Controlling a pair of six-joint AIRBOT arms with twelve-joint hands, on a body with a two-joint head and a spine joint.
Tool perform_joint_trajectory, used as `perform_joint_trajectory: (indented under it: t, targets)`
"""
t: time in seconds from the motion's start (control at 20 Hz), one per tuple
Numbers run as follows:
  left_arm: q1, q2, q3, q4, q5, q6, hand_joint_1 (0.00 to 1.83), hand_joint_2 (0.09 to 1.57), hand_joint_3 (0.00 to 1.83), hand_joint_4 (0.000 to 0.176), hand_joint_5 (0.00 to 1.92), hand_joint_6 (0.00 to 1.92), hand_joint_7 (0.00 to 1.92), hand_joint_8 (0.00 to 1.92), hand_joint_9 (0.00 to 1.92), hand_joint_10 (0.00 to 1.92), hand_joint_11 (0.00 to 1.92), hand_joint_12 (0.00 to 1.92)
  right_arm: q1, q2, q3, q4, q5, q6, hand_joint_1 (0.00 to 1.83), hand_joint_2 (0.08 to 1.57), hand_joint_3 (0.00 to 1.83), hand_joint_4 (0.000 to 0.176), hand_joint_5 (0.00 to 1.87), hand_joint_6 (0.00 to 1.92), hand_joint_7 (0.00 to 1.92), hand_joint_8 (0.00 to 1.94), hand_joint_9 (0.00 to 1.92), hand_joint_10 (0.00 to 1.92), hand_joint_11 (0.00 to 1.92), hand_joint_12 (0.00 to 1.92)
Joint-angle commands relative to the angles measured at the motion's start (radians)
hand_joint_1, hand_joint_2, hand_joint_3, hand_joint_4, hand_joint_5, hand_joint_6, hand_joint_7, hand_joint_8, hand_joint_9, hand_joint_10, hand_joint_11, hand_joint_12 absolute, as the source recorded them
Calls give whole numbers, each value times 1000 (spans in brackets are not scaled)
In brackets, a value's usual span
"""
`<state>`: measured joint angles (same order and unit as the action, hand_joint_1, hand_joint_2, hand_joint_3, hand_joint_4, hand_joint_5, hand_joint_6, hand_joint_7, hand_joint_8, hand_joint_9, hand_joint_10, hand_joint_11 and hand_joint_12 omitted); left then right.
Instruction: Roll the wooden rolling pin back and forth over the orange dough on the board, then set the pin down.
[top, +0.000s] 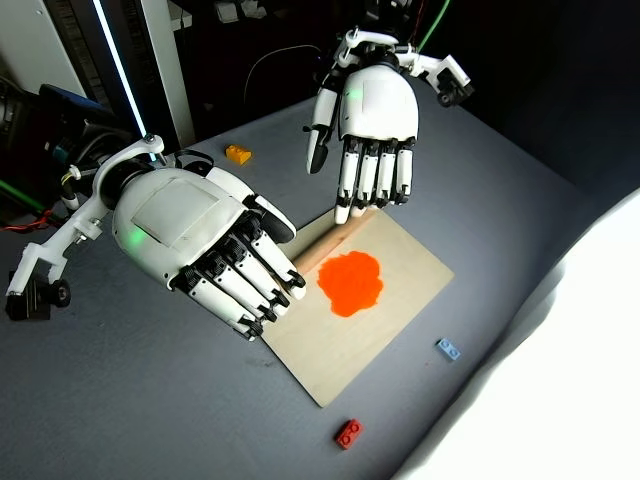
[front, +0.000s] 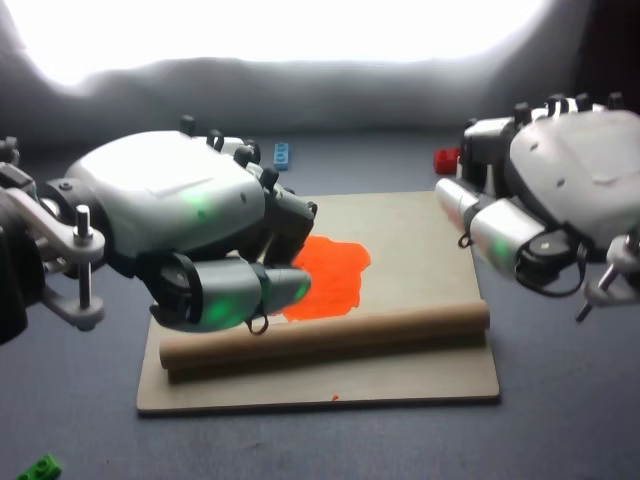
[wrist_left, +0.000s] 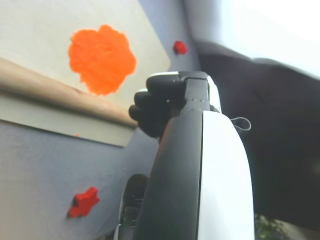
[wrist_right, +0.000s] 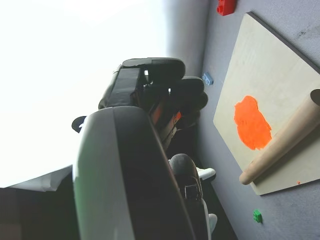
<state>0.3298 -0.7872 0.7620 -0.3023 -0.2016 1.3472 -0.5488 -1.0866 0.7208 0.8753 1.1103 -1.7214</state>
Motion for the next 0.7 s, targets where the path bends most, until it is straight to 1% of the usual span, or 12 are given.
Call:
perform_joint_trajectory:
  t: [0.0, 0.05, 0.1, 0.2, 0.3, 0.35, 0.5, 0.55, 0.65]
  targets:
    - [-20, 8, 7, 7, -88, 5, 60, 1536, 8, 0, 666, 1474, 709, 1699, 599, 1885, 428, 1921, 21, 5, -3, -80, 50, 8, 363, 1409, 0, 0, 753, 1474, 857, 1509, 771, 1702, 652, 1920]
    - [-23, 7, 10, 7, -88, 4, 88, 1535, 4, 0, 688, 1577, 754, 1769, 673, 1914, 507, 1921, 29, 6, -3, -80, 49, 12, 321, 1431, 5, 0, 774, 1562, 878, 1602, 803, 1787, 699, 1921]
    - [-25, 7, 11, 7, -88, -1, 110, 1534, 2, 0, 740, 1638, 813, 1804, 757, 1920, 593, 1921, 38, 6, -3, -80, 50, 21, 267, 1453, 10, 0, 796, 1591, 908, 1623, 837, 1809, 719, 1921]
    - [-31, 8, 10, 7, -88, -2, 132, 1539, 2, 0, 774, 1647, 863, 1796, 829, 1921, 656, 1921, 40, 9, -3, -80, 51, 31, 293, 1464, 4, 0, 806, 1627, 955, 1654, 890, 1849, 762, 1921]
    - [-33, 9, 5, 7, -88, -5, 199, 1550, 3, 0, 780, 1673, 880, 1807, 873, 1921, 682, 1921, 44, 14, -2, -80, 33, 48, 374, 1460, 0, 0, 829, 1599, 999, 1694, 951, 1904, 834, 1921]
    - [-33, 9, 4, 7, -88, -6, 212, 1553, 3, 0, 777, 1701, 884, 1809, 874, 1921, 683, 1921, 46, 18, -2, -80, 20, 56, 399, 1458, 0, 0, 833, 1586, 1005, 1686, 967, 1898, 839, 1921]
    - [-34, 9, 2, 7, -88, -8, 232, 1554, 1, 0, 783, 1713, 884, 1830, 891, 1921, 723, 1921, 52, 30, -2, -82, -12, 79, 431, 1465, 0, 0, 848, 1602, 999, 1733, 953, 1921, 834, 1921]
    - [-34, 9, 1, 7, -88, -8, 241, 1559, 3, 0, 798, 1719, 892, 1838, 893, 1921, 717, 1921, 56, 34, -2, -83, -12, 85, 437, 1468, 1, 0, 857, 1595, 998, 1760, 965, 1921, 842, 1921]
    - [-33, 9, 2, 7, -88, -9, 279, 1555, 0, 0, 821, 1716, 899, 1841, 881, 1921, 683, 1921, 61, 40, -2, -83, -15, 92, 453, 1468, 0, 0, 853, 1572, 1000, 1752, 966, 1921, 846, 1921]
